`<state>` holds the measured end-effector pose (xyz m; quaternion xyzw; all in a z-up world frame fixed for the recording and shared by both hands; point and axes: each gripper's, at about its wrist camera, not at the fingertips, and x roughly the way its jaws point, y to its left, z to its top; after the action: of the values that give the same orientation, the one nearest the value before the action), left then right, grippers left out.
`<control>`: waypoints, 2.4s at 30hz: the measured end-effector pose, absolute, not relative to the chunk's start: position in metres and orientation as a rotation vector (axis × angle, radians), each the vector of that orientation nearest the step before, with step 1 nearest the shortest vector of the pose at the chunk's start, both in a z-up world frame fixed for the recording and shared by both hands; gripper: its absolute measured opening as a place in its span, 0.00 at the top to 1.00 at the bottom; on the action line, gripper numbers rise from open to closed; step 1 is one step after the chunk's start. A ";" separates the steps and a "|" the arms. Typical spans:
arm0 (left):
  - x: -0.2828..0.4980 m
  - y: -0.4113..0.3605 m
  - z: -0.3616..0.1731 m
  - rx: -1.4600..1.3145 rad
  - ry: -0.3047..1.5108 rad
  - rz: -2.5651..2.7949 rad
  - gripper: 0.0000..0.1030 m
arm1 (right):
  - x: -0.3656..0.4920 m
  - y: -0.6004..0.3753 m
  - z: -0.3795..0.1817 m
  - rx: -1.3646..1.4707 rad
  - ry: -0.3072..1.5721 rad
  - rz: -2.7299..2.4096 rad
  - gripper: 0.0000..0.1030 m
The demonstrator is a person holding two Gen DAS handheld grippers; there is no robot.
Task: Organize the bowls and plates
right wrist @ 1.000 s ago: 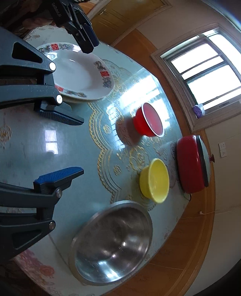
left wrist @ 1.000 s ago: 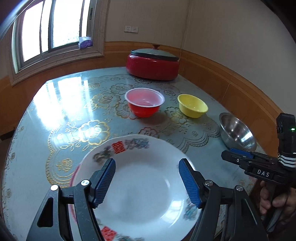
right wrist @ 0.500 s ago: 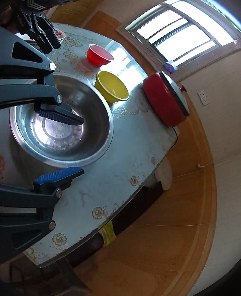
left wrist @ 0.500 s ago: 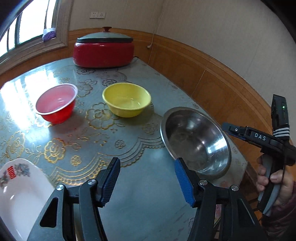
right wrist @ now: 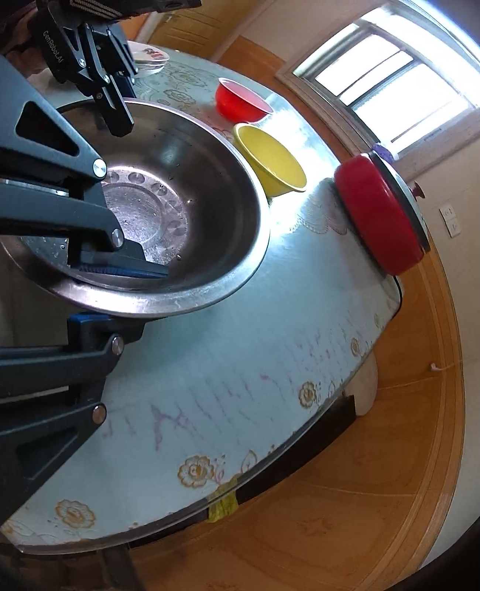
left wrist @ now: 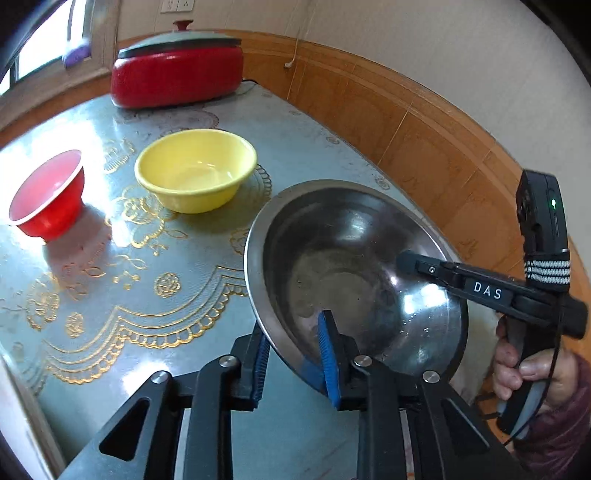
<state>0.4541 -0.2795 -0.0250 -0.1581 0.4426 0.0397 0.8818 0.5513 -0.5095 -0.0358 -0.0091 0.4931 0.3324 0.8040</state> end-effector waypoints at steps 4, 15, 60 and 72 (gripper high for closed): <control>0.437 -0.276 -0.015 -0.311 0.888 0.115 0.75 | 0.546 -0.498 -0.034 -0.044 1.048 0.788 0.87; 0.383 -0.253 -0.014 -0.326 0.880 0.239 0.74 | 0.516 -0.452 -0.037 -0.108 1.086 0.987 0.85; 0.459 -0.196 0.014 -0.407 0.797 0.377 0.35 | 0.605 -0.384 -0.008 0.069 1.078 1.035 0.61; 0.514 -0.148 -0.019 -0.626 0.927 0.341 0.48 | 0.643 -0.351 -0.034 0.063 1.137 1.050 0.74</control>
<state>0.5144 -0.1482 -0.0186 -0.2956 0.4373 0.1611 0.8339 0.6425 -0.3512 -0.0341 0.0286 0.5134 0.4740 0.7147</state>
